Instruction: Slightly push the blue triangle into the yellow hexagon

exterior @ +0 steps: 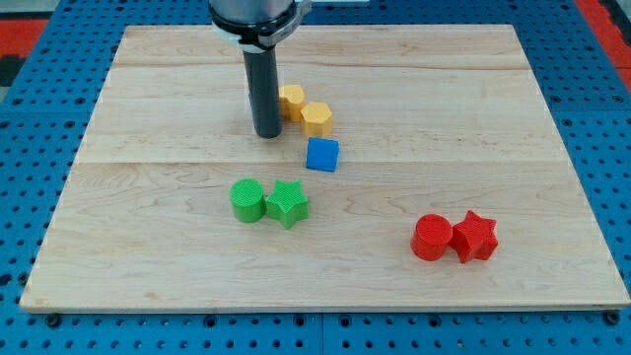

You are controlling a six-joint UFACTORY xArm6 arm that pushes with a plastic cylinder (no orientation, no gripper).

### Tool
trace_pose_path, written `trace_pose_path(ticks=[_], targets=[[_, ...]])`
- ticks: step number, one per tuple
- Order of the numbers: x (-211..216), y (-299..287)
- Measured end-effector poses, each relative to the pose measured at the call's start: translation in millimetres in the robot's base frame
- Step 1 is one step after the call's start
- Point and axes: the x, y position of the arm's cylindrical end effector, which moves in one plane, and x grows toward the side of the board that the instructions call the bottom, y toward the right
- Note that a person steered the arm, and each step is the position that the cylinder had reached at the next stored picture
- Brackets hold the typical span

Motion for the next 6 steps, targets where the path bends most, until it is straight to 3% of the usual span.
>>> trace_pose_path(ticks=[1,2,3,4,5,6], targets=[[8,-11],[15,42],[31,45],[67,57],[44,96],[36,56]])
